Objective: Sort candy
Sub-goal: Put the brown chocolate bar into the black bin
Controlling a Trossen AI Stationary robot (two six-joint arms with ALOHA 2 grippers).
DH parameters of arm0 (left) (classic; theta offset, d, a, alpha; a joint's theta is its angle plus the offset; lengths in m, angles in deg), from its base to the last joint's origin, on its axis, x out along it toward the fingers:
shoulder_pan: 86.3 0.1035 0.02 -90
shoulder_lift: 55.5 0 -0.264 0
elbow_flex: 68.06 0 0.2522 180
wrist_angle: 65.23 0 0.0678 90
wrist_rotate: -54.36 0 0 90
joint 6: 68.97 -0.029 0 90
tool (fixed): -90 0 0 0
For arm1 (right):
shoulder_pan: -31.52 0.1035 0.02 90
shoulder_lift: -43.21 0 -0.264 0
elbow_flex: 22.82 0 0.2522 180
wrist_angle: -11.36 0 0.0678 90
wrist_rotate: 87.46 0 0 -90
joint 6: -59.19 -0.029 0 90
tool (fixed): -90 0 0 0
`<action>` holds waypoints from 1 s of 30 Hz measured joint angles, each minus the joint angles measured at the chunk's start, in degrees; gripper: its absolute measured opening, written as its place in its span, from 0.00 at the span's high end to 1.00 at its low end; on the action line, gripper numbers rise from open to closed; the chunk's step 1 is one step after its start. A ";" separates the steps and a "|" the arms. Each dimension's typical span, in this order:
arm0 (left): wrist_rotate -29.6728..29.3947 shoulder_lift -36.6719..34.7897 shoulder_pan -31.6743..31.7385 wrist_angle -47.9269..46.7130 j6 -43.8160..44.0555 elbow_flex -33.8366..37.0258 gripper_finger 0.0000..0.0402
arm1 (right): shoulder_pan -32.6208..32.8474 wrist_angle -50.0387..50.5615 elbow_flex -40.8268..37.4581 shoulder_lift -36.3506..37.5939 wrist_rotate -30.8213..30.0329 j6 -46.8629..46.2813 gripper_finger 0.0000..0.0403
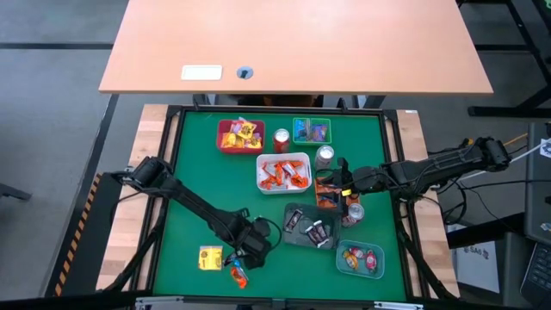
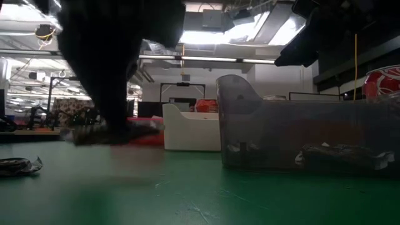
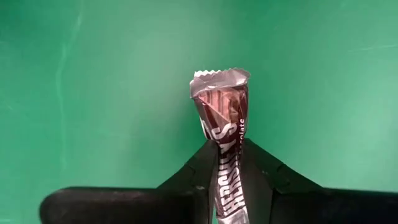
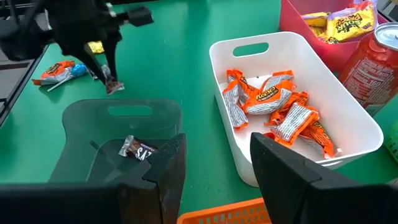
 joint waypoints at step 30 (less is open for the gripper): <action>-4.03 -0.34 9.58 14.66 -28.81 -15.25 0.91 | 0.00 -0.11 0.02 0.01 0.01 0.00 0.56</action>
